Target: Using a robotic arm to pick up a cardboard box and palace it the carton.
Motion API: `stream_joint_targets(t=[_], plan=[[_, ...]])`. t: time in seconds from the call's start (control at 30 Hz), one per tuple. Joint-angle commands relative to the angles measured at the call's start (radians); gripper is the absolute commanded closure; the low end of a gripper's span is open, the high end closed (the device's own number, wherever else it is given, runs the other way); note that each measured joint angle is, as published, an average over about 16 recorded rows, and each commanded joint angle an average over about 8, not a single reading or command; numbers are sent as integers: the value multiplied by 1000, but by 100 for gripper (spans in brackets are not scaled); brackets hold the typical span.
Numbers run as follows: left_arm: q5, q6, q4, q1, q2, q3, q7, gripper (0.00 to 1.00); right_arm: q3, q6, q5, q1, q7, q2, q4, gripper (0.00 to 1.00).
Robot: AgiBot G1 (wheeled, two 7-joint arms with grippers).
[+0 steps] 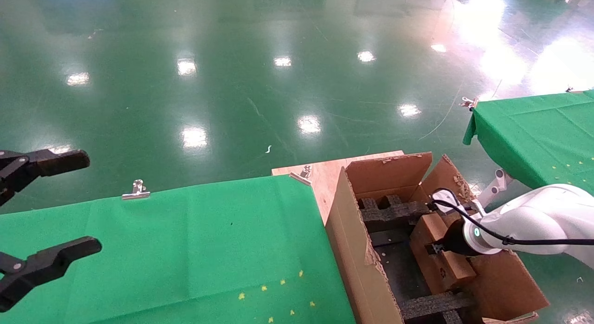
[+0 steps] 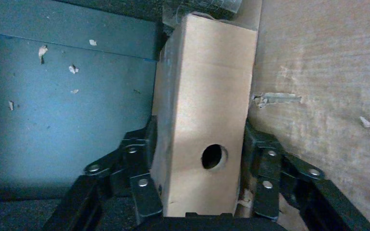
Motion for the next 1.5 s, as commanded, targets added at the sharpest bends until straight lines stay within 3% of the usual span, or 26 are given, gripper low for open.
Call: stream_joint_targets(t=[0.03,0.3,0.6,0.77,1.07,1.23,1.5], plan=[[0,0,0,0,0,0,0,0,0,0,-6,3,6,4,5,0],[0,0,0,0,0,0,0,0,26,24,-41,76,23,52,90,0],[0,0,0,0,0,0,0,0,82,41,-84,220,-1,141,318,0],[0,0,0,0,0,0,0,0,117,45,-43,294,-56,149,413,0],[0,0,0,0,0,0,0,0,174,16,182,391,-256,108,440,0],[-1,0,0,0,0,0,0,0,186,3,228,407,-276,103,444,0],[-1,0,0,0,0,0,0,0,180,7,200,391,-263,106,438,0]])
